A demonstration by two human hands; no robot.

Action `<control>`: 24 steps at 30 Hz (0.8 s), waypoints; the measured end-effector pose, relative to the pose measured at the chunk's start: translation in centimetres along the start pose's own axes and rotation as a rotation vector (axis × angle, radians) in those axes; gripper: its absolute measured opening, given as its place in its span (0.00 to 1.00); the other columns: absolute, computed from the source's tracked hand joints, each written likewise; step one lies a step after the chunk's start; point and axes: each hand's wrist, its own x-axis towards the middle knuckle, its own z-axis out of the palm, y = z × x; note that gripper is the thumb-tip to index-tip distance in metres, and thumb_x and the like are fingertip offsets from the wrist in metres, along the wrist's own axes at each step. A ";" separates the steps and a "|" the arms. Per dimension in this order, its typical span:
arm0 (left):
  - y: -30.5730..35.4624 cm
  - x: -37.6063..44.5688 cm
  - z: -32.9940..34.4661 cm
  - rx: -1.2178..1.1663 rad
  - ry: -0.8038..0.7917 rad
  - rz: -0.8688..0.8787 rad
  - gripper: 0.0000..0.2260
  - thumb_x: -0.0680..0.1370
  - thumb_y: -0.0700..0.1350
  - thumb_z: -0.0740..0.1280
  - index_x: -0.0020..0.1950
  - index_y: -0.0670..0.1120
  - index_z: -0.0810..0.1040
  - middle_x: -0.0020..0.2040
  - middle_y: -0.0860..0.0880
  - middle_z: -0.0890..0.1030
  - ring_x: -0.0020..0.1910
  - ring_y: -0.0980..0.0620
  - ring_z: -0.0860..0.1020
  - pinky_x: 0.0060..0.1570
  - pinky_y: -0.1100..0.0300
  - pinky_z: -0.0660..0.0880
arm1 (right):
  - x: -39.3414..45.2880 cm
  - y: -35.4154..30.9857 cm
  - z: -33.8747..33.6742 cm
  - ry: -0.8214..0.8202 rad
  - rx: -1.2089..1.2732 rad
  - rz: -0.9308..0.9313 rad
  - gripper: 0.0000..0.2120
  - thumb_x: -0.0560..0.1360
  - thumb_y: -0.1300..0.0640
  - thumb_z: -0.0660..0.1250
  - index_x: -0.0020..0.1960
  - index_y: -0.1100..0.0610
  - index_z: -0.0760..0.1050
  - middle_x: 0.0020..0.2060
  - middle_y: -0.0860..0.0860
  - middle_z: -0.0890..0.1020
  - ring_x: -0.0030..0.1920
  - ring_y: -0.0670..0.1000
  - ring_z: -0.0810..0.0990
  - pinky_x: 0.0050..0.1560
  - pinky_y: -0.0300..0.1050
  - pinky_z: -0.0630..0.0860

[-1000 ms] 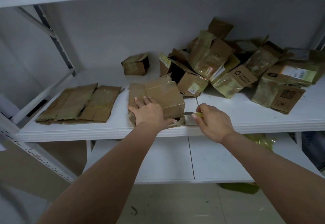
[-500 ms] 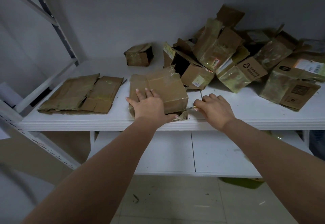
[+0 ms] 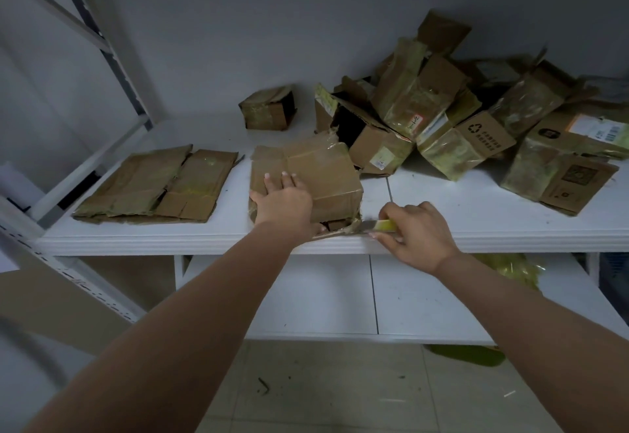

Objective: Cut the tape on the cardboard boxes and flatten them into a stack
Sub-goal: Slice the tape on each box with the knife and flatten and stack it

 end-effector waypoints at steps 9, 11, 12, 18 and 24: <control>-7.5 -0.5 -2.5 -0.167 -0.016 0.291 0.34 0.75 0.48 0.72 0.77 0.49 0.60 0.73 0.46 0.68 0.70 0.46 0.67 0.68 0.55 0.65 | 1.1 -5.6 0.6 0.104 0.005 -0.216 0.13 0.65 0.51 0.65 0.48 0.47 0.82 0.40 0.44 0.81 0.24 0.52 0.75 0.23 0.36 0.67; -8.2 -0.8 -2.2 -0.211 0.021 0.312 0.33 0.75 0.51 0.72 0.77 0.50 0.62 0.76 0.50 0.65 0.74 0.49 0.64 0.71 0.57 0.59 | 0.9 -5.9 1.0 0.026 -0.014 -0.247 0.09 0.63 0.52 0.66 0.41 0.47 0.82 0.36 0.44 0.79 0.24 0.51 0.75 0.21 0.34 0.62; -8.2 -0.8 -1.9 -0.223 0.042 0.321 0.32 0.75 0.51 0.71 0.76 0.51 0.63 0.76 0.50 0.63 0.74 0.50 0.62 0.72 0.57 0.57 | 0.9 -6.0 1.0 -0.005 -0.037 -0.261 0.07 0.63 0.52 0.66 0.39 0.48 0.81 0.35 0.44 0.79 0.24 0.51 0.75 0.23 0.33 0.58; -8.6 -0.3 -1.7 -0.242 0.068 0.345 0.31 0.75 0.52 0.71 0.75 0.51 0.65 0.75 0.51 0.65 0.74 0.52 0.63 0.71 0.59 0.58 | 3.0 -9.7 0.2 -0.047 -0.054 -0.236 0.19 0.73 0.50 0.62 0.64 0.46 0.75 0.53 0.45 0.80 0.43 0.55 0.81 0.33 0.40 0.66; -8.6 0.4 -1.1 -0.282 0.071 0.366 0.32 0.74 0.54 0.71 0.75 0.51 0.65 0.76 0.50 0.64 0.74 0.52 0.63 0.70 0.60 0.57 | 3.2 -12.7 1.3 -0.299 -0.144 -0.285 0.16 0.77 0.50 0.57 0.64 0.43 0.70 0.51 0.45 0.74 0.44 0.54 0.77 0.32 0.40 0.62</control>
